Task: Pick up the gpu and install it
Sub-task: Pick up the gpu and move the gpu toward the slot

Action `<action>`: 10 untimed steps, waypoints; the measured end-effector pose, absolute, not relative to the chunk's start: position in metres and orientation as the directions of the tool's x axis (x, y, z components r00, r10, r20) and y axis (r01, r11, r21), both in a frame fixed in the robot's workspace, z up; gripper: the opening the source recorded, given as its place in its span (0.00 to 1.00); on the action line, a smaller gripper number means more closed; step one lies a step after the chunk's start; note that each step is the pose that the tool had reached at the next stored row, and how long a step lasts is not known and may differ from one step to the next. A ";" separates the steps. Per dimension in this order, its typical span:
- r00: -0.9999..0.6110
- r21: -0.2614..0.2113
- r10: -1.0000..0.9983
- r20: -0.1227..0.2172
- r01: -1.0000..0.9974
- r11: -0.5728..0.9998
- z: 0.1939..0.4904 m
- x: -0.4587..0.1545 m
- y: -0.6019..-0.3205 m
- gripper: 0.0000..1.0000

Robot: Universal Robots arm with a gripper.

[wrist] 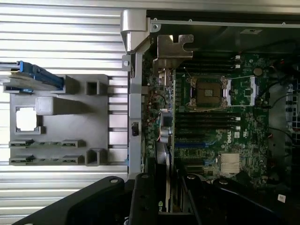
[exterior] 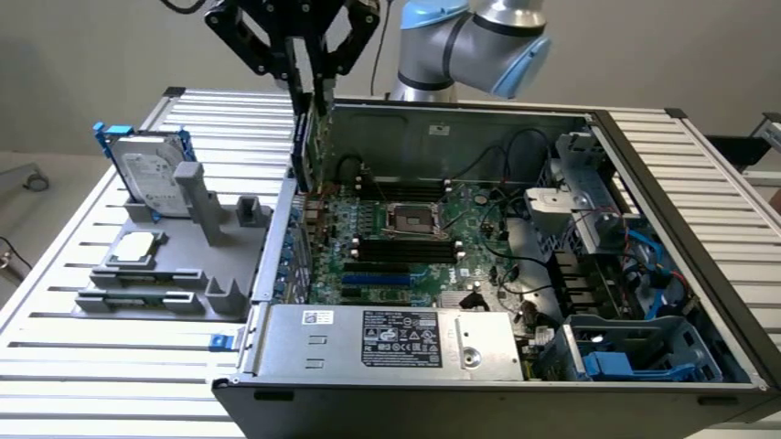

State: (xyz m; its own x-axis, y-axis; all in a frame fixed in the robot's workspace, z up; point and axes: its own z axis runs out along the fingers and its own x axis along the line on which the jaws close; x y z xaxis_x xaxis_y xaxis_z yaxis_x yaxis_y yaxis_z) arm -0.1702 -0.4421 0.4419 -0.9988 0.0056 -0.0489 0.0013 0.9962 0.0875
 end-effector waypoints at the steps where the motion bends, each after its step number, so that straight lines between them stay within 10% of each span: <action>1: -0.999 0.088 0.006 -0.049 0.001 0.996 0.442 -0.166 -0.443 0.26; 10: -0.999 0.088 0.006 -0.045 0.002 0.996 0.442 -0.125 -0.446 0.26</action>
